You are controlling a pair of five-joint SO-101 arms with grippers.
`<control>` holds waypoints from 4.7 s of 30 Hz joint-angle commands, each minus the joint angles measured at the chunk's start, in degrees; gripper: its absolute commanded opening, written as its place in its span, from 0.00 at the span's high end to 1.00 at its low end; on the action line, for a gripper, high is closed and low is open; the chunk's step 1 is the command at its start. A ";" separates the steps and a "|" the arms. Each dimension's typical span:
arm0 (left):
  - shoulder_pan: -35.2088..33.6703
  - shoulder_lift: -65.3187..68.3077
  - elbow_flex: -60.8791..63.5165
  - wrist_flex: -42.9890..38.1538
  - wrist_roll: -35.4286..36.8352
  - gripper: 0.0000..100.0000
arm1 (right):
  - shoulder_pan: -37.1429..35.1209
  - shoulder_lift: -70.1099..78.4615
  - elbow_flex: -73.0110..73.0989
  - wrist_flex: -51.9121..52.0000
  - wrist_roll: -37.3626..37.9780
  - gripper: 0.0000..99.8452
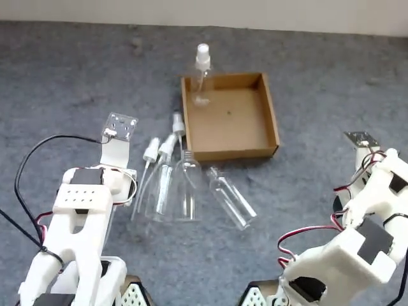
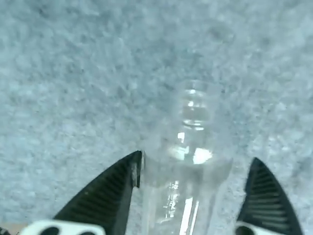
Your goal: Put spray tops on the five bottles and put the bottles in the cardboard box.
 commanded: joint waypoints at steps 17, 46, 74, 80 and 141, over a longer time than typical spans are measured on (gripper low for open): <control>0.92 -1.54 -4.62 -0.62 0.79 1.00 | -8.75 -8.13 -23.78 14.99 -12.48 1.00; 1.10 -7.43 -64.13 17.93 36.92 1.00 | -80.13 -69.85 40.40 -29.67 -38.07 1.00; 9.36 -40.48 -21.32 -13.89 36.13 1.00 | -88.48 -79.87 47.43 -32.40 -38.42 1.00; 9.36 -40.92 -21.41 -13.98 36.13 1.00 | -88.40 -80.04 50.15 -32.66 -38.42 1.00; 24.40 -40.92 -2.33 -0.88 23.47 1.00 | -80.92 -80.22 52.35 -44.62 -47.65 1.00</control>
